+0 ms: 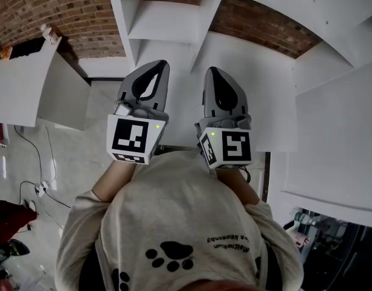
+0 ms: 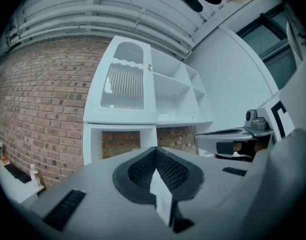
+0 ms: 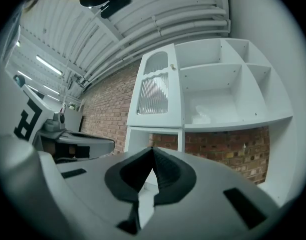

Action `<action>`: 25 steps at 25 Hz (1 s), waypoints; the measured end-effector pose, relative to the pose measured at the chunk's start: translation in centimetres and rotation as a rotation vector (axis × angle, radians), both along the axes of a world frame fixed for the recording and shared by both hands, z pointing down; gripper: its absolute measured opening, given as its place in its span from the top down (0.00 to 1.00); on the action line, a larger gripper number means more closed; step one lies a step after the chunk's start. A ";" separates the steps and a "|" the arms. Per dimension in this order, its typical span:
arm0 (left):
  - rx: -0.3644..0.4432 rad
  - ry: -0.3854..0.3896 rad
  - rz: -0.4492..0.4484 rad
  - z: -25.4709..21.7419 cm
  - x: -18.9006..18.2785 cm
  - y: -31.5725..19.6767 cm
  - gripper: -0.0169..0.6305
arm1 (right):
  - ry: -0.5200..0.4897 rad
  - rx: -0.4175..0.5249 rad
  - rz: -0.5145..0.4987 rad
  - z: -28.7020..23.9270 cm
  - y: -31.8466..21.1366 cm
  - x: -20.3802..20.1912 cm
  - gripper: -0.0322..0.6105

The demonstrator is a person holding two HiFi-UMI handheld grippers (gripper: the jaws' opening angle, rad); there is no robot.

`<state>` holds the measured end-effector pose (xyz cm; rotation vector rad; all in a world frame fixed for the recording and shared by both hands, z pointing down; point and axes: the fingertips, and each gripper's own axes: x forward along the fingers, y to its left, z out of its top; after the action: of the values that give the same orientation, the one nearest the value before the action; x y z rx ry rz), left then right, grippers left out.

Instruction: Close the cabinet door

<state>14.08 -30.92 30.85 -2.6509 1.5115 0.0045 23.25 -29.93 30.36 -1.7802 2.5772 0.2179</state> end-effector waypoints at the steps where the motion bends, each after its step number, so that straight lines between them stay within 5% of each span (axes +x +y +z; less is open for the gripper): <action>1: -0.005 0.003 -0.001 0.2 0.0 0.1 0.96 | -0.001 -0.004 0.002 0.3 0.1 -0.1 0.94; 25: -0.046 0.003 -0.011 3.2 -0.5 1.4 0.96 | -0.002 -0.042 0.004 2.9 1.1 -0.6 0.94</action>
<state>13.60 -29.57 34.07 -2.6784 1.5460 -0.0275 22.61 -28.88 33.21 -1.7985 2.5956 0.1634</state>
